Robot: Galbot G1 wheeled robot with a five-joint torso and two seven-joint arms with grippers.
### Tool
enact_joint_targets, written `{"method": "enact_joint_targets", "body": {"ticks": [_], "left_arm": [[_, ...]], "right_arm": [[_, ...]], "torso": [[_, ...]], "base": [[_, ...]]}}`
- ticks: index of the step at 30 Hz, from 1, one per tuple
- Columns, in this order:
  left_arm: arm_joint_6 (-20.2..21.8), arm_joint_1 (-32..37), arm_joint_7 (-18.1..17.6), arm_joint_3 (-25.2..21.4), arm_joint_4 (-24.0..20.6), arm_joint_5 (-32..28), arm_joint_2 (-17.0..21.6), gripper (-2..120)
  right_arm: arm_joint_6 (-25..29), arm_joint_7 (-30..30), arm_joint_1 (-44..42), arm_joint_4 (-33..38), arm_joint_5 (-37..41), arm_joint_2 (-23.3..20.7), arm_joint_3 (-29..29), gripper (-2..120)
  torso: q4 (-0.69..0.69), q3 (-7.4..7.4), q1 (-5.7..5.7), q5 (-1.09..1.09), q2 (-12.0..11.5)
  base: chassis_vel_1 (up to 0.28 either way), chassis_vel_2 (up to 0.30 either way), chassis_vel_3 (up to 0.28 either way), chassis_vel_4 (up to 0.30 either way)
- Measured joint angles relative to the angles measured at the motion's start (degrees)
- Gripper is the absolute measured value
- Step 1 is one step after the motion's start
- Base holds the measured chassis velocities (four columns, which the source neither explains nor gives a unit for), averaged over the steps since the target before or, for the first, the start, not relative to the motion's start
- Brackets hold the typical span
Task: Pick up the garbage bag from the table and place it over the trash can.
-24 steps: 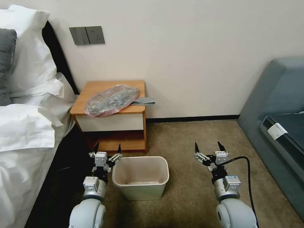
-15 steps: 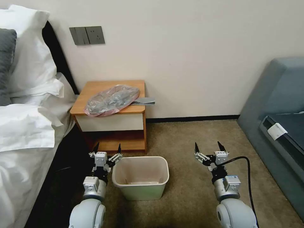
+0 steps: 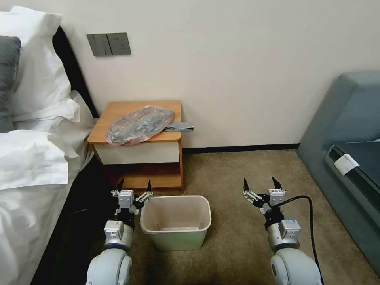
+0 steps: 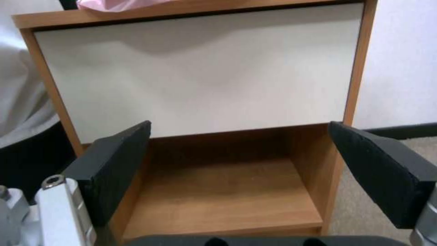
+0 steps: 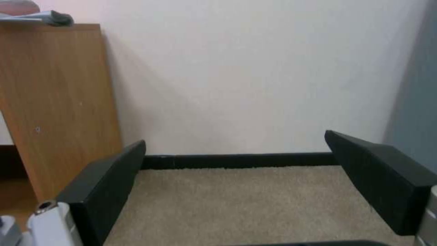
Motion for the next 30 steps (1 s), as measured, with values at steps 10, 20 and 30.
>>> {"method": "enact_joint_targets", "body": {"ticks": [10,20,30], "left_arm": [[0.00,0.00,0.00,0.00,0.00,0.00,0.00,97],[-12.17,5.48,-2.26,-4.34,2.11,-5.59,-0.87,94],[-13.29,6.23,2.30,-1.91,2.56,-8.76,-1.02,94]], "right_arm": [[0.00,0.00,0.00,0.00,0.00,0.00,0.00,100],[7.20,-1.19,-10.66,5.91,-2.00,-3.92,-0.78,100],[9.19,-2.57,-6.26,3.80,3.64,-6.42,-3.04,100]], "torso": [[0.00,0.00,0.00,0.00,0.00],[0.00,-0.01,0.00,0.00,0.00],[-0.01,0.00,0.00,0.00,0.00]], "base": [[0.000,0.000,0.000,0.000],[0.000,0.000,0.000,0.000],[0.000,0.000,0.000,0.000]]}}
